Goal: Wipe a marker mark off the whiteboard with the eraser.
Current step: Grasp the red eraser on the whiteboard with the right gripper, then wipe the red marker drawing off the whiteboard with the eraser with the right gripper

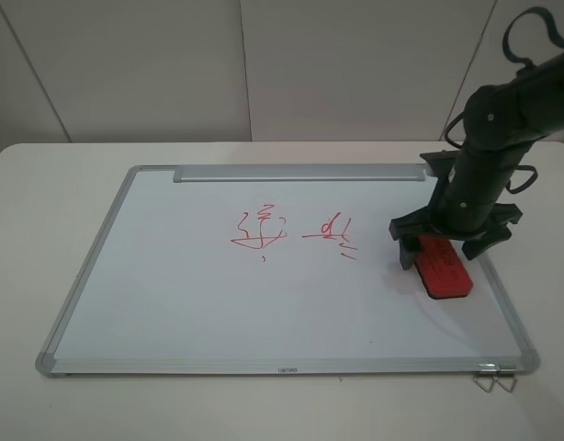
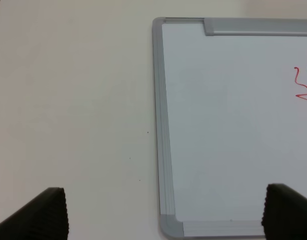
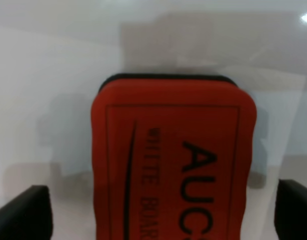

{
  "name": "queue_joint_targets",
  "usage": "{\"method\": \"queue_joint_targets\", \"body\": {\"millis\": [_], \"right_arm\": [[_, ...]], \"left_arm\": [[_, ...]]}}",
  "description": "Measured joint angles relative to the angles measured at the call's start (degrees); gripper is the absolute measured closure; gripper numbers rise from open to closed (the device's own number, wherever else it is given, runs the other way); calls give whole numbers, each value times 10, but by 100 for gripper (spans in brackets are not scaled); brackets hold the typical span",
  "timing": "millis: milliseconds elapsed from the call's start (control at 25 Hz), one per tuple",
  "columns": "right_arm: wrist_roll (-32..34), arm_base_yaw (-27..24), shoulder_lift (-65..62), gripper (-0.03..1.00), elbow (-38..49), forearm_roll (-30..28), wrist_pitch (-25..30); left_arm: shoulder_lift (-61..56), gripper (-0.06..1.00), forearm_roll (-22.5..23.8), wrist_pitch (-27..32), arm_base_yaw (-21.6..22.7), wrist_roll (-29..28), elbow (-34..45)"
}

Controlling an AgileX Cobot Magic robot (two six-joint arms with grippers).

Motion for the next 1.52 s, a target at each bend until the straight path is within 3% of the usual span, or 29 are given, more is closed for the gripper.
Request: {"method": "queue_joint_targets", "body": {"millis": [80,160,640,760,1040,1320,1520], "right_arm": [[0,0,0,28,0,0,-1],[0,0,0,46,0,-1,-1],[14,0,0,46,-2,-1,2],[15,0,1,46,-25,-1,25],[15,54,1,46,-176,-9,176],[15,154,74,46,-340,-10,247],[15,222,171,46,-463,-6,268]], "left_arm": [[0,17,0,0,0,0,0],[0,17,0,0,0,0,0],[0,17,0,0,0,0,0],[0,17,0,0,0,0,0],[0,17,0,0,0,0,0],[0,17,0,0,0,0,0],[0,17,0,0,0,0,0]]}}
